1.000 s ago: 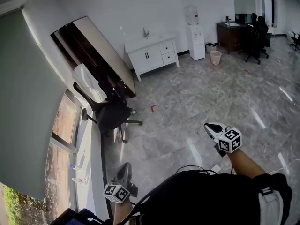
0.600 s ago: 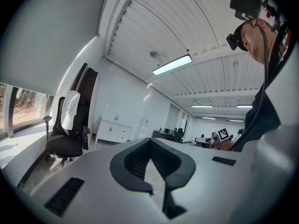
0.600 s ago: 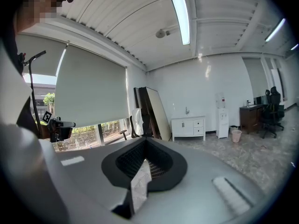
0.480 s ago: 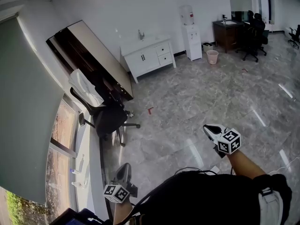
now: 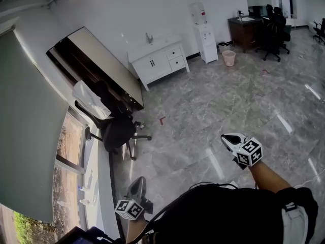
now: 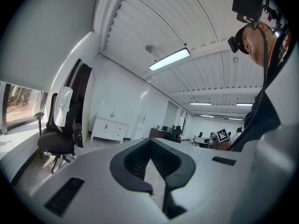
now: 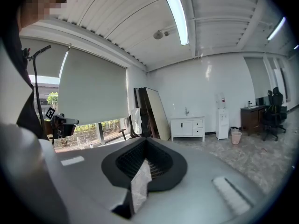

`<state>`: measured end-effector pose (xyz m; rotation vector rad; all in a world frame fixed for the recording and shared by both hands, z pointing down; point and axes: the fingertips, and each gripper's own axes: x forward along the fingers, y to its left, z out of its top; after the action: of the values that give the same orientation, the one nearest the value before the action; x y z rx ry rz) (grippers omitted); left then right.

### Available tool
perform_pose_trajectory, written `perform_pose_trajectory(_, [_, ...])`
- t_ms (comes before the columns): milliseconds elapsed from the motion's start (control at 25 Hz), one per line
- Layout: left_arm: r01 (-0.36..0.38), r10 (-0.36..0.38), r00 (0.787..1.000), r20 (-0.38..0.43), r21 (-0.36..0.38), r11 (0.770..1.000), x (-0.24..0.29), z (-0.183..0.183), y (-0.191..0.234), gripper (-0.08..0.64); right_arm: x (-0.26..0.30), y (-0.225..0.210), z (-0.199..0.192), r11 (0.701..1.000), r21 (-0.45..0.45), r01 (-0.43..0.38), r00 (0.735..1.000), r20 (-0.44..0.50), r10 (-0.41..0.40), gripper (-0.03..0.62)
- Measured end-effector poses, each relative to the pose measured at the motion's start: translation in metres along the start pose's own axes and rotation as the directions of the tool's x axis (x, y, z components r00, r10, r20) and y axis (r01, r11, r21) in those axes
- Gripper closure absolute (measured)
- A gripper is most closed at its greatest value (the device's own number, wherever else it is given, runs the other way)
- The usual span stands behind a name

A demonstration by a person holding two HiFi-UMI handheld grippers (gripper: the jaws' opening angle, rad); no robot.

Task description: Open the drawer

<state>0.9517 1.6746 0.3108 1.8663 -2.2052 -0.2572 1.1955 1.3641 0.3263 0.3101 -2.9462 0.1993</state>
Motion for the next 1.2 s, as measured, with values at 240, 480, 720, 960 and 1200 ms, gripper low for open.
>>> perform_pose_trajectory(240, [-0.013, 0.013, 1.000, 0.000, -0.003, 1.000, 0.017, 0.010, 0.015, 0.565, 0.014, -0.011, -0.002, 1.000, 0.009, -0.005, 1.000, 0.000, 0.005, 0.594])
perform_pose_trajectory(480, [0.058, -0.058, 0.998, 0.022, -0.016, 0.998, 0.048, 0.011, 0.054, 0.565, 0.048, -0.012, 0.001, 1.000, -0.008, 0.029, 1.000, -0.010, -0.029, 0.594])
perform_pose_trajectory(720, [0.106, -0.105, 0.994, 0.028, -0.014, 0.994, 0.065, 0.037, 0.137, 0.565, 0.126, 0.010, 0.024, 0.997, -0.016, 0.077, 0.997, -0.001, -0.077, 0.594])
perform_pose_trajectory(960, [0.122, -0.122, 0.992, -0.001, 0.006, 0.992, 0.070, 0.079, 0.226, 0.565, 0.225, 0.049, 0.063, 0.996, -0.026, 0.084, 0.996, 0.027, -0.084, 0.594])
perform_pose_trajectory(1200, [0.128, -0.127, 0.991, -0.029, 0.020, 0.992, 0.077, 0.094, 0.303, 0.565, 0.307, 0.071, 0.071, 0.996, -0.006, 0.084, 0.996, 0.030, -0.084, 0.594])
